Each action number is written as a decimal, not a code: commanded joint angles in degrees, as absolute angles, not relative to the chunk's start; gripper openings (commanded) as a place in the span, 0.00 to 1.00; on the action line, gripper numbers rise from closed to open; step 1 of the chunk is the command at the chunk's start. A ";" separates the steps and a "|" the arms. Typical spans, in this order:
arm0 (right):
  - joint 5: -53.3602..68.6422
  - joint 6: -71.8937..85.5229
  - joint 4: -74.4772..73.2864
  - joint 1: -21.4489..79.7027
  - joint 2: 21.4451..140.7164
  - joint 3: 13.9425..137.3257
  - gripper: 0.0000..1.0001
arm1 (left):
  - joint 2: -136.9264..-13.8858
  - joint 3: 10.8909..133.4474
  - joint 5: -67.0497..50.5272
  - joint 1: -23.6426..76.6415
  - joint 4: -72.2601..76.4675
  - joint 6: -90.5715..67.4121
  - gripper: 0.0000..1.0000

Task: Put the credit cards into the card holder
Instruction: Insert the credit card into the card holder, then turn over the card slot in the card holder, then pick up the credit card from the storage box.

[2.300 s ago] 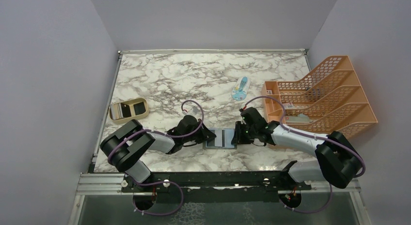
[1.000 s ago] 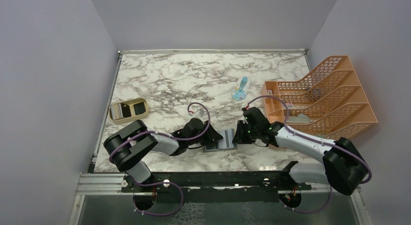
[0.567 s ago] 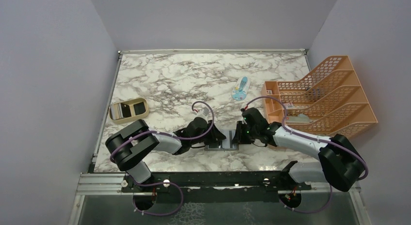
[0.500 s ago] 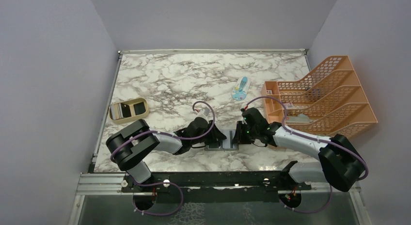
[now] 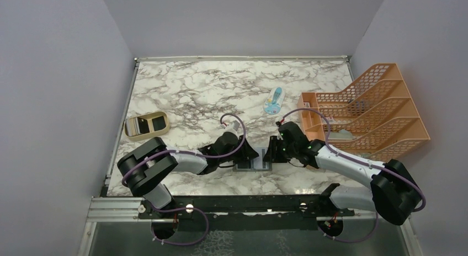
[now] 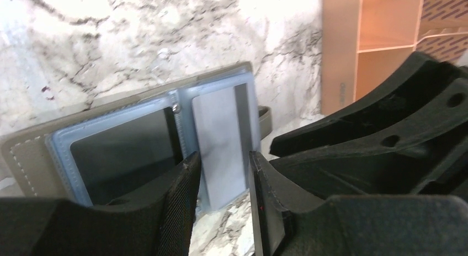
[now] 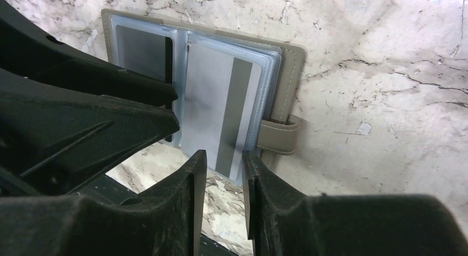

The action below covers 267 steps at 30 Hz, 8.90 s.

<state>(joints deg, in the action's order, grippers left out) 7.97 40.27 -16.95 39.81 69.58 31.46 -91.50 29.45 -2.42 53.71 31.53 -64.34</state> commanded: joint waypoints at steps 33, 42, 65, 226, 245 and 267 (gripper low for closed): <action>10.68 43.56 -11.17 40.16 73.89 30.94 0.40 | -81.06 30.98 7.12 51.47 4.48 -51.05 0.34; 13.63 44.10 -8.83 40.17 72.53 30.76 0.40 | -82.23 28.92 4.58 51.43 8.55 -52.75 0.31; 20.71 43.85 -4.21 40.17 71.29 31.63 0.43 | -81.31 27.23 1.28 51.50 12.82 -56.68 0.31; 1.41 30.50 -15.03 50.93 64.82 40.49 0.50 | -97.12 63.83 28.35 -11.69 -23.42 -2.08 0.40; 0.45 29.97 -14.95 50.98 64.55 40.02 0.50 | -98.06 66.08 29.16 -10.67 -25.65 -2.04 0.18; -0.08 31.03 -16.27 50.98 63.94 40.25 0.50 | -88.77 67.44 18.52 -9.88 -30.48 -7.49 0.00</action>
